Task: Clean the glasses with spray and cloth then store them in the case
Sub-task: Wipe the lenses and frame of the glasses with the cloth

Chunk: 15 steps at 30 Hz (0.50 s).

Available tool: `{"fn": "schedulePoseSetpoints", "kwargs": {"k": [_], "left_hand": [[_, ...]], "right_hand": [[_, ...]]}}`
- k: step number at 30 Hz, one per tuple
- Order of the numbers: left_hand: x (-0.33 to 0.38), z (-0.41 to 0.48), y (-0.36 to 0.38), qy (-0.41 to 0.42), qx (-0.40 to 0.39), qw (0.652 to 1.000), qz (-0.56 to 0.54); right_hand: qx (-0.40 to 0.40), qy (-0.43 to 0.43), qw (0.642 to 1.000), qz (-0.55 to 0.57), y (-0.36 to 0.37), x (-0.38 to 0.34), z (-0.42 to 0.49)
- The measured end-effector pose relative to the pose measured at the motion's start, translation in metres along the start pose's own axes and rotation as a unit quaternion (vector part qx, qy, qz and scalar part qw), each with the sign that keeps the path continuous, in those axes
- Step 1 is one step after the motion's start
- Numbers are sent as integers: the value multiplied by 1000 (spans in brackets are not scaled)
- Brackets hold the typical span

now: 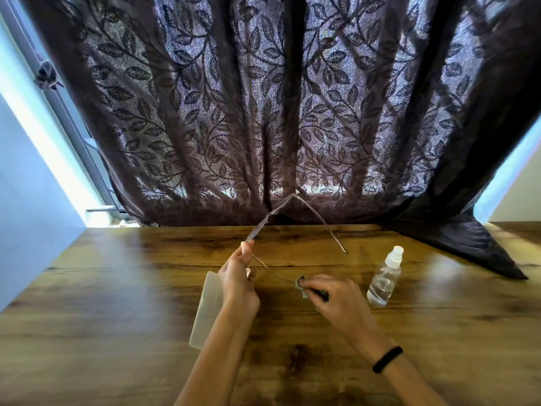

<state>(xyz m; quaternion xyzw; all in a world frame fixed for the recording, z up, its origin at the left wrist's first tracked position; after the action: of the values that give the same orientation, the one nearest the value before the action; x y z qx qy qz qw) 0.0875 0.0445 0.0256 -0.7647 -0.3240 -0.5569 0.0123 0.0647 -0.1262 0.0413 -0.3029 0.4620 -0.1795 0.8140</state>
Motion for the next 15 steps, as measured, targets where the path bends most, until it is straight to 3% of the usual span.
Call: {"fn": "schedulePoseSetpoints", "kwargs": {"k": [15], "left_hand": [[8,-6,6,19,-20,1000,15]], "right_hand": [[5,-1,999,50,24,-26,24]]}}
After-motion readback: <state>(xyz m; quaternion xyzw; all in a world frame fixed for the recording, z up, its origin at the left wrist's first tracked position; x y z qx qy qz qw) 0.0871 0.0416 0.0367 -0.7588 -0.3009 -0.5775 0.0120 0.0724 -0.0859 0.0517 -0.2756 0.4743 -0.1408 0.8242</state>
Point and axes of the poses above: each hand's wrist, its own z-axis towards the middle knuckle, its own y-axis out of the palm, x = y × z, the point moved 5 cm from there along z, towards the middle knuckle, and after that the axes turned 8 degrees about z, right-handed, at the moved point
